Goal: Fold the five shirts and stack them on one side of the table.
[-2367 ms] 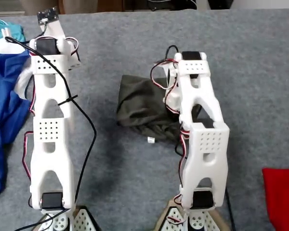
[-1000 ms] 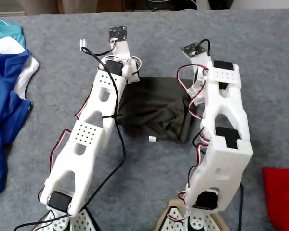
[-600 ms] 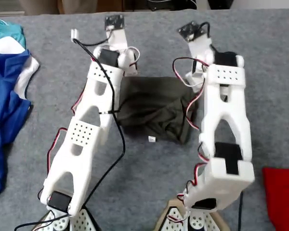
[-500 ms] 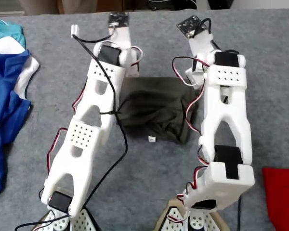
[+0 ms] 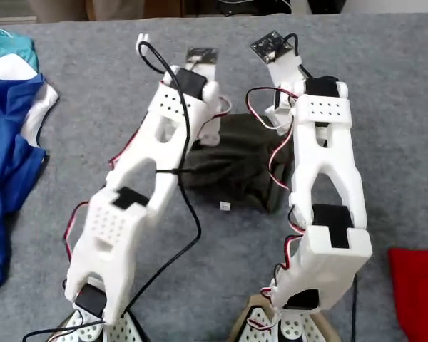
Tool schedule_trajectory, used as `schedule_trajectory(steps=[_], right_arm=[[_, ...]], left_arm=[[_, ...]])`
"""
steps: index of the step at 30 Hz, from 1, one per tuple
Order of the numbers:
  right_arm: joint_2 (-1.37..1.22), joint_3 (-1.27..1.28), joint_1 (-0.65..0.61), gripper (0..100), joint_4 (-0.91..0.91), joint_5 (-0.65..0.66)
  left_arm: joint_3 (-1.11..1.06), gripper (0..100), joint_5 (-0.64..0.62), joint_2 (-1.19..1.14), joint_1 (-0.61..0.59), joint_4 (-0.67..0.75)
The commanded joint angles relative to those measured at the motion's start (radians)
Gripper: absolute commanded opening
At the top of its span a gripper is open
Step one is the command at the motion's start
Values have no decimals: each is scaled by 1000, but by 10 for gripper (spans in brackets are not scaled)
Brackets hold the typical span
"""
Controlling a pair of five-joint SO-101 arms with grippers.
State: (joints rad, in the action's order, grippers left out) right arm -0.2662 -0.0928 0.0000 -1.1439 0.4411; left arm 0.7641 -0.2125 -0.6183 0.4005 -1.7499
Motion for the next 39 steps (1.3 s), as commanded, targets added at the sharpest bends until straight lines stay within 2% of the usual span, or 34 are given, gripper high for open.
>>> schedule_trajectory(steps=[1, 5, 8, 12, 15, 17, 25, 29, 32, 39], right_arm=[[8, -56, -4, 6, -15, 0], [15, -77, -27, 6, -60, -17], [2, -84, -38, 6, -48, -18], [-50, -84, -50, 6, 20, -11], [-120, -84, -74, 6, 51, 21], [-171, -97, -88, 6, 58, 25], [-389, -311, -67, 6, -28, 12], [-498, -469, -8, 6, -98, -32], [-575, -602, 2, 6, -169, -20], [-710, -920, -4, 6, -328, -18]], left_arm=[[-292, 19, -8, 223, 12, 12], [-575, 19, 8, 447, 18, 167], [-841, 19, 8, 607, 18, 410], [-1146, 19, 6, 711, -5, 829], [-1267, 19, 6, 707, -18, 1082], [-1309, 19, 6, 688, -28, 1174], [-1298, 20, 12, 550, -25, 1180], [-1281, 20, 23, 522, 40, 968], [-1258, 20, 100, 526, 60, 855], [-1217, 20, 141, 527, -2, 830]])
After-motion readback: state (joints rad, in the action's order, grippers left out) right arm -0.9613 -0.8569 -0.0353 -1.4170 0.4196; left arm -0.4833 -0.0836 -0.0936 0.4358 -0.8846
